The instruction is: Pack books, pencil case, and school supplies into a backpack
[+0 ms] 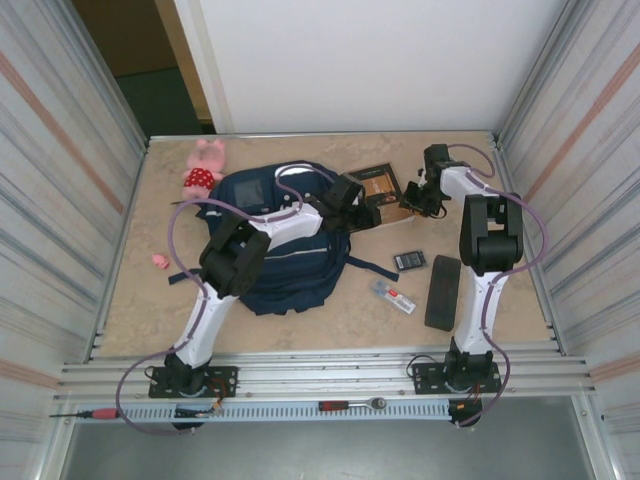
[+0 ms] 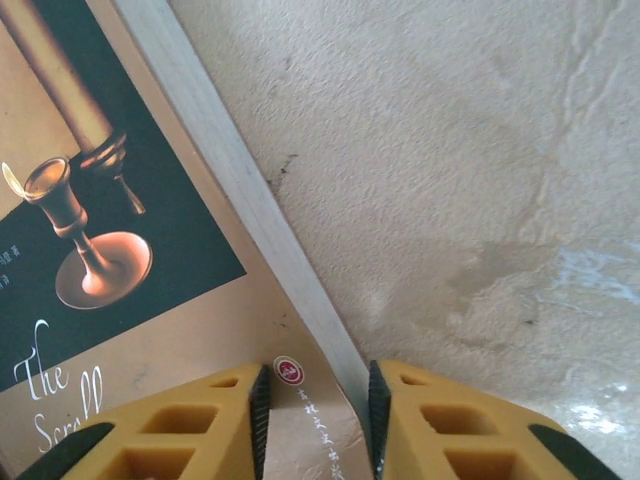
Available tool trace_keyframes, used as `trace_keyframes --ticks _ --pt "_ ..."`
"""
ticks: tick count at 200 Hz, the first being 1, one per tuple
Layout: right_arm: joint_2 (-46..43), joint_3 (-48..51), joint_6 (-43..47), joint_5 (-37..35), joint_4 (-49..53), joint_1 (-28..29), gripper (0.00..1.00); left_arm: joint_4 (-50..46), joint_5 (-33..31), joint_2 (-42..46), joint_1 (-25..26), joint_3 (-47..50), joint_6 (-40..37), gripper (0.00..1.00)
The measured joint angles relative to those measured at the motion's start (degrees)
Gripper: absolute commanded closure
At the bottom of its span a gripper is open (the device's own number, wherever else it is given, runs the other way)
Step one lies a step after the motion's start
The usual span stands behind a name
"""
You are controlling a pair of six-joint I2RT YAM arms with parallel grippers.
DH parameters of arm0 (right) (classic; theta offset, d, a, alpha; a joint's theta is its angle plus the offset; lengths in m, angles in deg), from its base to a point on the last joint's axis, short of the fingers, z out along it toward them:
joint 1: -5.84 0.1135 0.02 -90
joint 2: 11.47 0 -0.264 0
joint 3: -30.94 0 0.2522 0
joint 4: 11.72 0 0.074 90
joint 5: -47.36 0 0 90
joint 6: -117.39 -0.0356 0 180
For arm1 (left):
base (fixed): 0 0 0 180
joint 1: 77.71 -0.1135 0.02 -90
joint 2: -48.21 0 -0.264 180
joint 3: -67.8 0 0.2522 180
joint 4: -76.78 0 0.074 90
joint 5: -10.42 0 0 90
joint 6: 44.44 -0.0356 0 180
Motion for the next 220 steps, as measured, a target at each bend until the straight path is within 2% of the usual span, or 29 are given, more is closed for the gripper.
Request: trace_keyframes --ticks 36,130,220 --pt "-0.24 0.39 -0.09 0.68 -0.31 -0.44 0.78 -0.74 -0.13 -1.22 -0.02 -1.46 1.09 0.48" --pt "-0.46 1.05 -1.53 1.81 -2.08 -1.77 0.81 0.33 3.17 -6.14 -1.66 -6.62 4.66 0.47" --pt "-0.46 1.2 -1.79 2.89 -2.01 -1.88 0.82 -0.83 -0.09 -6.38 -1.7 -7.15 2.95 0.48"
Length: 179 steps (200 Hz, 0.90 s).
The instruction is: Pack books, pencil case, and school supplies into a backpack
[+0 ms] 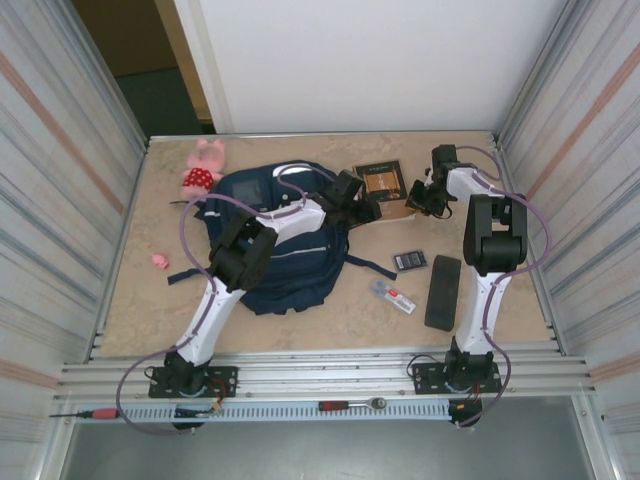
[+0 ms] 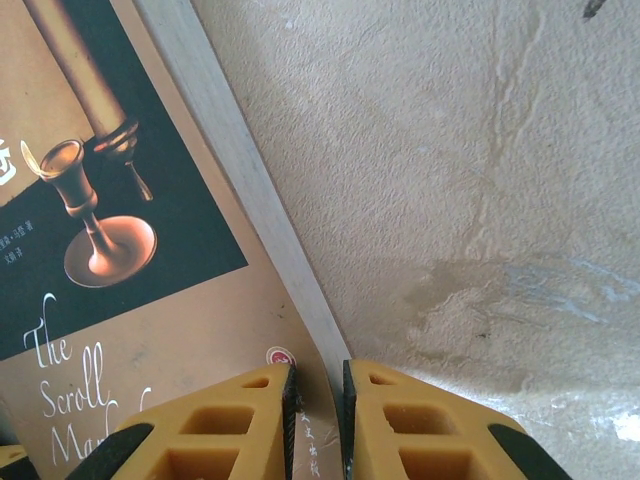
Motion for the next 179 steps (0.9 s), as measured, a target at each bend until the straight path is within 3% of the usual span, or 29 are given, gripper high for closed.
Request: trace_keyframes --ticks 78,179 --pt "-0.39 1.16 -1.38 1.92 -0.98 -0.35 0.84 -1.27 4.22 -1.14 -0.72 -2.12 2.14 0.5" --pt "-6.47 10.86 -4.37 6.12 -2.56 1.4 0.84 10.75 6.08 8.87 -2.25 12.66 3.3 0.52"
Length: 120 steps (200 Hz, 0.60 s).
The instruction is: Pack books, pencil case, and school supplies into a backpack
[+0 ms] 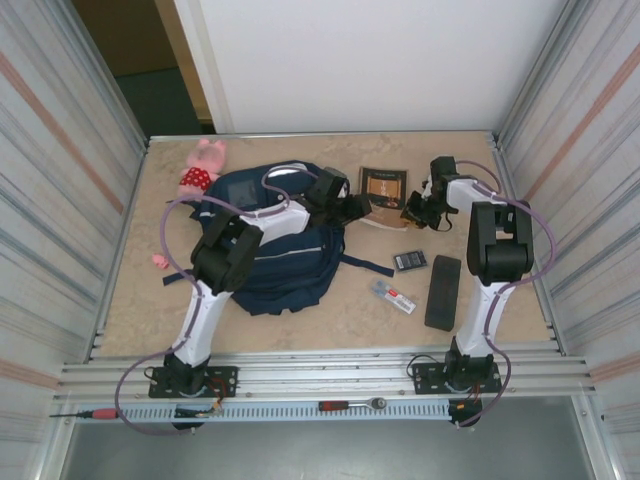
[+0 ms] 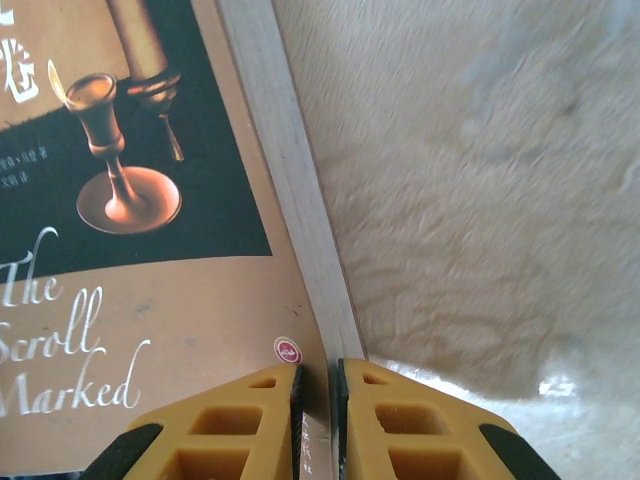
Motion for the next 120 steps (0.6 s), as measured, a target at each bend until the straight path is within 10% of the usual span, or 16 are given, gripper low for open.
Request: trace_keyframes --ticks 85,120 --pt "-0.5 1.38 -1.46 3.26 1.2 1.44 0.84 3.87 -0.02 -2.49 0.0 -3.26 -0.02 0.54" --pt "-0.5 1.51 -1.46 4.11 1.25 1.7 0.85 2.21 -1.79 -5.55 0.15 -6.73 -0.87 0.73"
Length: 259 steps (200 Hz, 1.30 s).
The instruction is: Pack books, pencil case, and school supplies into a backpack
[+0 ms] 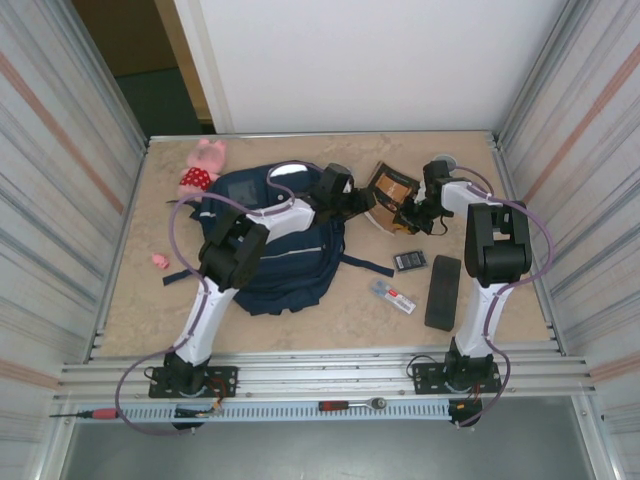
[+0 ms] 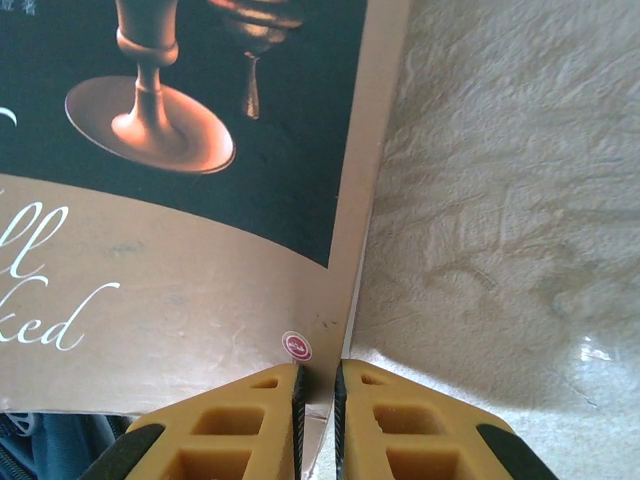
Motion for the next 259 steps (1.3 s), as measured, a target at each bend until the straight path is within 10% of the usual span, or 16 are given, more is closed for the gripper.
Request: trace_keyframes --ticks 36,80,259 --pt "-0.66 0.94 -0.17 0.63 -0.24 -0.07 0.78 -3.1 -3.02 -1.09 0.63 -2.43 -2.86 1.0" --pt "-6.36 4.37 -1.6 0.63 -1.29 -0.46 0.4 -1.46 -3.85 0.44 1.29 -0.31 -5.97 1.0" --pt "-67.56 38.53 -19.37 1.99 -34.05 1.79 0.08 27.17 0.33 47.89 5.53 42.93 -1.11 1.0"
